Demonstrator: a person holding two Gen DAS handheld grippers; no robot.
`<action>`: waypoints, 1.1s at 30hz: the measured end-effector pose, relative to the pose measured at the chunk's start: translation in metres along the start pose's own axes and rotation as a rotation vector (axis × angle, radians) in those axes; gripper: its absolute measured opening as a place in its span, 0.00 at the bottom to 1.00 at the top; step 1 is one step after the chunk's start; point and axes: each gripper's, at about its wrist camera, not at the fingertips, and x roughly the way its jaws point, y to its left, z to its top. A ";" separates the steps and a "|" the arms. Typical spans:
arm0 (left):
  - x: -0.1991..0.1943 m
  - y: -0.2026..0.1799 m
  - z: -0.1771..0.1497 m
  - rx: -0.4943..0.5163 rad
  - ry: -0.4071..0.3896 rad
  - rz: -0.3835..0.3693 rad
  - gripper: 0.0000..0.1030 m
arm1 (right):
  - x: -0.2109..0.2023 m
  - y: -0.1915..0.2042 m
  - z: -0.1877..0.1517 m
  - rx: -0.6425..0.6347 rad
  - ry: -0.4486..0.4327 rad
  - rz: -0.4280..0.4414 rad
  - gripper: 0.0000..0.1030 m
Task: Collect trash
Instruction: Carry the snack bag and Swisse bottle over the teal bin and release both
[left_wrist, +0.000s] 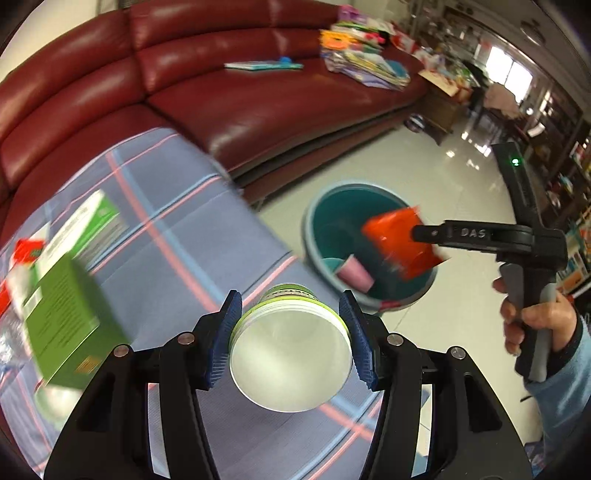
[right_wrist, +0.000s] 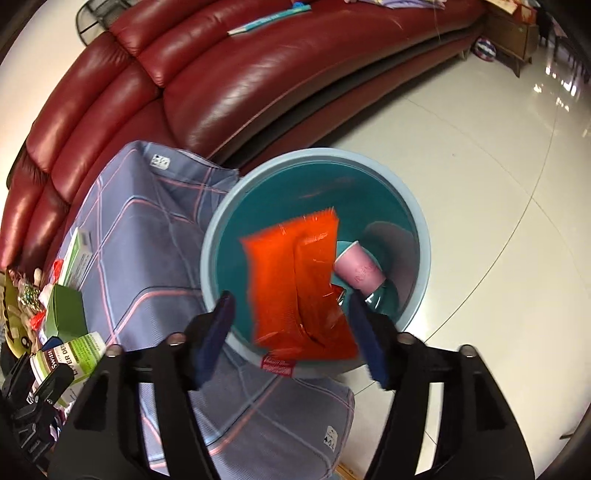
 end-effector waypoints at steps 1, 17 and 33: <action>0.005 -0.003 0.005 0.009 0.003 -0.007 0.54 | 0.003 -0.003 0.002 0.004 0.005 0.000 0.70; 0.112 -0.086 0.059 0.128 0.095 -0.158 0.54 | -0.007 -0.059 0.020 0.119 -0.032 -0.114 0.78; 0.135 -0.073 0.048 0.077 0.129 -0.092 0.88 | -0.006 -0.053 0.020 0.104 -0.017 -0.124 0.83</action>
